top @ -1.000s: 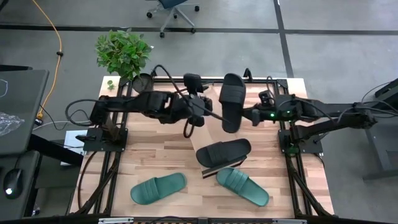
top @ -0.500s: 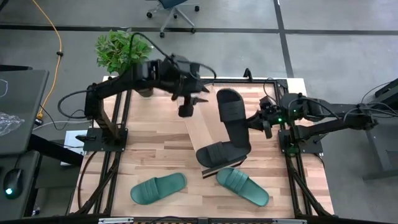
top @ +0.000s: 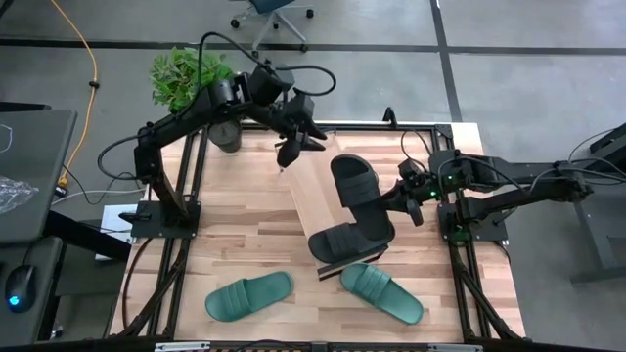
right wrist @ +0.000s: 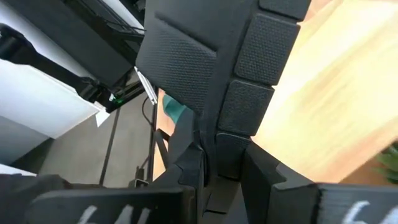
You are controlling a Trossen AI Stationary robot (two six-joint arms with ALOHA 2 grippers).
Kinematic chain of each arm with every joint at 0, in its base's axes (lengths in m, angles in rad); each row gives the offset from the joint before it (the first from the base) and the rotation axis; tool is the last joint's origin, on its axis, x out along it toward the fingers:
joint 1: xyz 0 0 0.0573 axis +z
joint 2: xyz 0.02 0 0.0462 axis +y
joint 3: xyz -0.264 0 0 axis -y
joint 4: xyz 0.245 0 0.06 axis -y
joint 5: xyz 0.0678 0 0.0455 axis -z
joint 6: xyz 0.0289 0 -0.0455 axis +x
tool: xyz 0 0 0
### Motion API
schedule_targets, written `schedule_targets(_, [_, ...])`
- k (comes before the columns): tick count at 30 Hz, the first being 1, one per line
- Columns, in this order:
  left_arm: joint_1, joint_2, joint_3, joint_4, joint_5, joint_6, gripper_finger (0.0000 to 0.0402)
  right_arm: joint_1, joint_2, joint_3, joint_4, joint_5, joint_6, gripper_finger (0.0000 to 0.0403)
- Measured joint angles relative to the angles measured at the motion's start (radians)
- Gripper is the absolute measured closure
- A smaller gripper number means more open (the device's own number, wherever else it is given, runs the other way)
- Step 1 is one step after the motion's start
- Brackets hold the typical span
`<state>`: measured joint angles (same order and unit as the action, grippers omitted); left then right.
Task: Pick and place slides into the shelf
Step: Put the black slipper on the shelf
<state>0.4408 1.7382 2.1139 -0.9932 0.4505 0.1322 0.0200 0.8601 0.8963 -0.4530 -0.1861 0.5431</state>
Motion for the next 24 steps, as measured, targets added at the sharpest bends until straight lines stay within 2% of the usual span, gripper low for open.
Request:
schedule_targets(14, [-0.002,0.044,0.0,0.021,0.069,-0.115,0.0253,0.0,0.031,0.0,0.037,-0.005,-0.066,0.0355])
schedule_targets(17, [-0.003,0.062,0.0,0.023,0.077,-0.129,0.0238,0.0,0.031,0.0,0.042,-0.012,-0.073,0.0355])
schedule_targets(24, [-0.009,0.089,0.0,0.036,0.166,-0.15,0.018,0.0,0.03,0.0,0.045,-0.028,-0.087,0.0355])
